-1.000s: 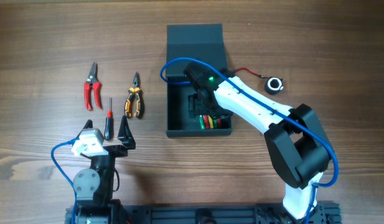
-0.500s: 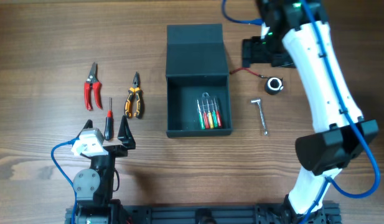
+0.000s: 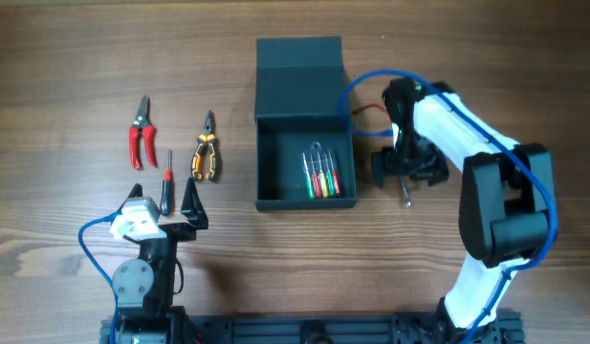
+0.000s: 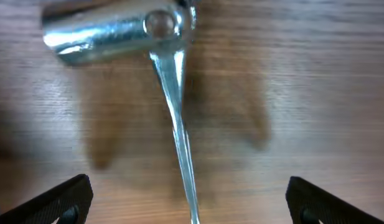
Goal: Pack container
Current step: 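Move the right gripper to the silver T-wrench and grasp it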
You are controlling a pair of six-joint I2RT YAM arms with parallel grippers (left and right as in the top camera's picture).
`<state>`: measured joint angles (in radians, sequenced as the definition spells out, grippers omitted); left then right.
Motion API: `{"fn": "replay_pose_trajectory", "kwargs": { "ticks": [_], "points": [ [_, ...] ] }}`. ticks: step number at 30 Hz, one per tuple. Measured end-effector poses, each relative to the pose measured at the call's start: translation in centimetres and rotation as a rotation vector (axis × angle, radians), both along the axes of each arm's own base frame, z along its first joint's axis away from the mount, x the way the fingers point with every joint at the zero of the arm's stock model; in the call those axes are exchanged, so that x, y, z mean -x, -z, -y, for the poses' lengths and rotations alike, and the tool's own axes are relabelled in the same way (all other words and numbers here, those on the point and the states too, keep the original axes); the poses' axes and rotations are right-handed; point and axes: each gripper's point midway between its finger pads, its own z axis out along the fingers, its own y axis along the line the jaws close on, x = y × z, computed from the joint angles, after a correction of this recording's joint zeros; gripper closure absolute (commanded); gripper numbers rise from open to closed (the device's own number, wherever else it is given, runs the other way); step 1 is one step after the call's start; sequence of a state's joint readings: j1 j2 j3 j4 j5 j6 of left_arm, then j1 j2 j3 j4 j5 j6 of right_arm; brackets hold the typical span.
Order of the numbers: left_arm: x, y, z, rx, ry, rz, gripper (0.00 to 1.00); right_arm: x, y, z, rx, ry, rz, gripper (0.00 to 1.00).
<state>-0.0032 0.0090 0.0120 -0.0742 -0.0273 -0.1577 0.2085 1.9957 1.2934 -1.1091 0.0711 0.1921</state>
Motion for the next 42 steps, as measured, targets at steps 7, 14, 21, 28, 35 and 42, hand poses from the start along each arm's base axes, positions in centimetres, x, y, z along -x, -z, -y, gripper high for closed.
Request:
{"fn": "replay_pose_trajectory", "kwargs": {
  "ticks": [7,14,21,28,35,42],
  "points": [
    [0.0,0.0,0.0,0.0,0.0,0.0,0.0,0.0,1.0,-1.2,-0.084,0.005,0.046,0.5],
    [0.0,0.0,0.0,0.0,0.0,0.0,0.0,-0.1,1.0,-1.6,-0.102,0.013,0.05,0.63],
    [0.0,0.0,0.0,0.0,0.0,0.0,0.0,-0.1,1.0,-1.5,-0.102,0.014,0.049,0.75],
    [0.0,0.0,0.0,0.0,0.0,0.0,0.0,-0.1,1.0,0.4,-0.1,0.06,0.039,0.96],
    [0.0,0.0,0.0,0.0,0.0,0.0,0.0,-0.1,1.0,0.6,-0.095,0.054,0.04,0.96],
    [0.0,0.0,0.0,0.0,0.0,0.0,0.0,-3.9,-2.5,-0.1,-0.115,0.052,0.102,0.96]
  ]
}}
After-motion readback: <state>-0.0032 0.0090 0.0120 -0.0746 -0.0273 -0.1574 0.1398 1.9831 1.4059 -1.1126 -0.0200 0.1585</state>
